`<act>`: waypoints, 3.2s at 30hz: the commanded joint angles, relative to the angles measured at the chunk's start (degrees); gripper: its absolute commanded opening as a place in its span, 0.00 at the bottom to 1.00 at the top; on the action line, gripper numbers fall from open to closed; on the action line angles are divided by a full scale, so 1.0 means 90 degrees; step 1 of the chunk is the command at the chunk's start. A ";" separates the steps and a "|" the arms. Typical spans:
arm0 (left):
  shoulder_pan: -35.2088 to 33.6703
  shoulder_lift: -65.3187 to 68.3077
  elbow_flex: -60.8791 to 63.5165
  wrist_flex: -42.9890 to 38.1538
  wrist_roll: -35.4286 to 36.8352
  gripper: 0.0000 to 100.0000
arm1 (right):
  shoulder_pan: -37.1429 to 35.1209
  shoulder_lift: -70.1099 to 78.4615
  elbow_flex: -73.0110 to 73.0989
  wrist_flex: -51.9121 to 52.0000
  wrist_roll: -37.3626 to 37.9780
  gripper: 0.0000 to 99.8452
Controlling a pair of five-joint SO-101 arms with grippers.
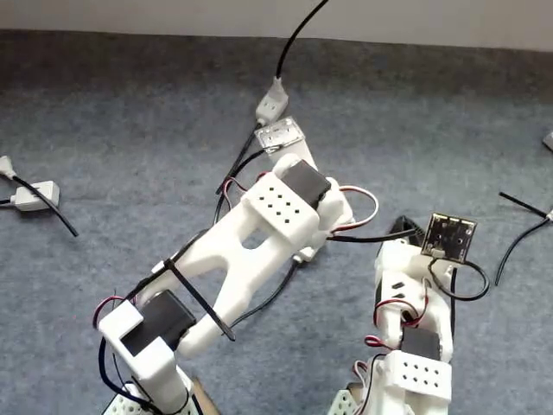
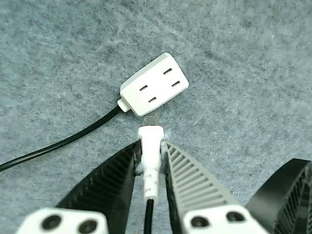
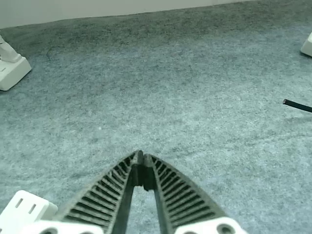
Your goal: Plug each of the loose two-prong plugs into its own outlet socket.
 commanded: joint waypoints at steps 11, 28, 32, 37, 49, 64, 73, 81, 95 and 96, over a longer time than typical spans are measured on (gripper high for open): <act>-0.0532 0.0708 -0.0249 -0.0645 0.1768 0.01 | -0.0132 -0.0044 0.0444 -0.0142 -0.0020 0.01; -0.0142 0.0737 -0.0747 -0.0889 0.2442 0.01 | -0.0132 -0.0044 0.0444 -0.0142 -0.0020 0.01; -0.0151 0.0796 -0.0611 -0.1182 0.2442 0.01 | -0.0132 -0.0044 0.0444 -0.0142 -0.0020 0.01; -0.0161 0.1079 -0.0581 -0.1495 0.2442 0.01 | -0.0142 -0.0044 0.0444 -0.0142 -0.0020 0.01; -0.0484 0.1187 -0.0474 -0.1455 0.2813 0.01 | -0.0142 -0.0044 0.0444 -0.0142 -0.0020 0.01; -0.0454 0.1216 -0.0298 -0.1514 0.2833 0.01 | -0.0142 -0.0044 0.0444 -0.0142 -0.0020 0.01; -0.0454 0.1822 -0.0435 -0.1905 0.2813 0.01 | -0.0142 -0.0044 0.0444 -0.0142 -0.0020 0.01; -0.0151 0.1294 -0.0474 -0.1231 0.2813 0.01 | -0.0142 -0.0044 0.0435 -0.0142 -0.0020 0.01; -0.0171 0.1294 -0.0464 -0.1221 0.2803 0.01 | -0.0142 -0.0044 0.0435 -0.0142 -0.0020 0.01; -0.0181 0.1304 -0.0454 -0.1221 0.2803 0.01 | -0.0142 -0.0044 0.0435 -0.0142 -0.0020 0.01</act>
